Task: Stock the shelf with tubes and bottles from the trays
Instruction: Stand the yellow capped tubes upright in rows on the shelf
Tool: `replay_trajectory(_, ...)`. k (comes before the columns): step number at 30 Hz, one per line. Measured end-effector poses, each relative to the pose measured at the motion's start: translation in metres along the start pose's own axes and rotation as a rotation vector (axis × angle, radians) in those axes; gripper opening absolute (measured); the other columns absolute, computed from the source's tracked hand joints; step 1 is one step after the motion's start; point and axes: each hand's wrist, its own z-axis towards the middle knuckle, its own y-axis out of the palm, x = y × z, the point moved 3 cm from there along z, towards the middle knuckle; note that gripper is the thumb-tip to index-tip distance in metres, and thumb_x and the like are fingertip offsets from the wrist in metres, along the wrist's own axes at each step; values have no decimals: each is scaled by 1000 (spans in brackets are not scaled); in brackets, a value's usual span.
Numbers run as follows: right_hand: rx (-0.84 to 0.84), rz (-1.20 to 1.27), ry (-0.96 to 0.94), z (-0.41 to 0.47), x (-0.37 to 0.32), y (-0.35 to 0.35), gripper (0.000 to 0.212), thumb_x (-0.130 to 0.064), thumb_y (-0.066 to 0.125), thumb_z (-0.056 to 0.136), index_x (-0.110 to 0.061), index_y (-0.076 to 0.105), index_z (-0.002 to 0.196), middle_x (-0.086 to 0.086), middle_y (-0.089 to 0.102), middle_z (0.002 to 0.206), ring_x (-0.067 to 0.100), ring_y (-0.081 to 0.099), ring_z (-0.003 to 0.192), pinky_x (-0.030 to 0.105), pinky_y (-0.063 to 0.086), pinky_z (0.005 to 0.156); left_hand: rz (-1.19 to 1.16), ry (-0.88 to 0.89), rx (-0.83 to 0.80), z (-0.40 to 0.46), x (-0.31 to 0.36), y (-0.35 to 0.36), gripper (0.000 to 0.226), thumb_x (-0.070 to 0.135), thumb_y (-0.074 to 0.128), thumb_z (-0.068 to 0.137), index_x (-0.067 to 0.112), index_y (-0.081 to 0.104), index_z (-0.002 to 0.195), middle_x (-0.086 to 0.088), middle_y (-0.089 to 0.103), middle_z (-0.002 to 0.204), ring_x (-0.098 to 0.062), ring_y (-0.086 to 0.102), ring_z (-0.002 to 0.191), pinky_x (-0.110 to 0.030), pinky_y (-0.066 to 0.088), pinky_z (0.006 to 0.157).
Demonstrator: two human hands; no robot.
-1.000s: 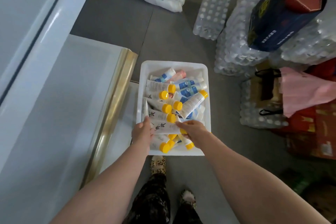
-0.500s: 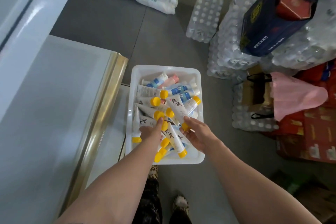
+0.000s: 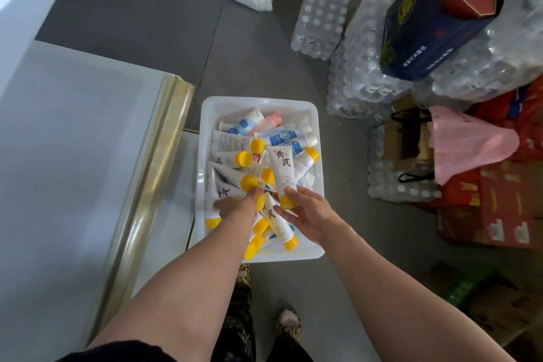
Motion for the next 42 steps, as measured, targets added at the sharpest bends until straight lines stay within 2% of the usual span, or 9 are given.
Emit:
replay_trajectory(4, -6, 7, -16, -15, -6, 7, 29, -3, 62, 96, 0, 59, 125, 18, 69, 111, 29, 70, 106, 39, 63, 77, -80, -32, -40, -17, -11, -16, 104, 45, 93, 59, 7, 32, 135, -20, 57, 121, -37, 65, 96, -48, 59, 86)
replay_trajectory(10, 4, -18, -30, -43, -9, 24, 38, -5, 52, 99, -3, 50, 137, 17, 60, 107, 25, 64, 97, 31, 59, 68, -359, -86, -341, -69, -22, -41, 56, 28, 88, 74, 5, 57, 115, -18, 68, 101, -30, 67, 81, -38, 59, 57)
replay_trajectory(13, -4, -58, -38, -67, -16, 40, 33, -9, 54, 98, -5, 50, 131, 16, 60, 98, 23, 62, 89, 30, 55, 70, -453, -48, -455, -101, -17, -58, 41, 20, 83, 80, 3, 63, 111, -19, 69, 97, -29, 67, 84, -38, 58, 60)
replay_trajectory(17, -75, -259, -210, -102, -28, 68, 33, -10, 68, 92, -7, 58, 123, 8, 62, 86, 17, 57, 77, 25, 46, 57, -541, 138, -516, -144, -2, -92, 19, 19, 71, 91, 7, 65, 104, -17, 68, 93, -27, 67, 84, -36, 58, 68)
replay_trajectory(21, -92, -433, -373, -138, -37, 83, 47, -13, 77, 87, -9, 53, 127, 9, 63, 92, 15, 60, 75, 22, 52, 56, -639, 374, -650, -181, 6, -122, 30, 19, 60, 97, 6, 61, 124, -20, 63, 111, -27, 64, 95, -36, 61, 77)
replay_trajectory(27, -199, -537, -574, -192, -42, 81, 28, -19, 77, 88, -10, 60, 108, 8, 54, 77, 11, 51, 56, 22, 44, 47, -835, 512, -807, -252, -4, -143, 35, 10, 49, 98, -4, 52, 130, -23, 64, 101, -27, 70, 78, -32, 60, 61)
replay_trajectory(33, -346, -529, -654, -256, -25, 73, 40, -24, 76, 89, -8, 54, 117, 8, 61, 85, 10, 58, 59, 24, 47, 51, -954, 681, -814, -319, -33, -154, 32, 19, 60, 96, 3, 55, 122, -13, 59, 96, -17, 61, 80, -25, 54, 68)
replay_trajectory(38, -500, -524, -684, -303, -3, 79, 29, -36, 73, 90, -13, 65, 106, 1, 63, 86, 14, 64, 84, 32, 57, 78, -859, 918, -649, -356, -64, -192, 36, 19, 64, 95, 9, 58, 129, -11, 66, 112, -23, 65, 106, -31, 57, 85)
replay_trajectory(42, -596, -582, -727, -337, 26, 97, 24, -36, 74, 89, -15, 69, 99, -1, 63, 85, 14, 62, 80, 28, 53, 74, -839, 1033, -415, -370, -96, -244, 42, 18, 71, 90, 11, 58, 130, -7, 69, 120, -16, 69, 99, -23, 57, 70)
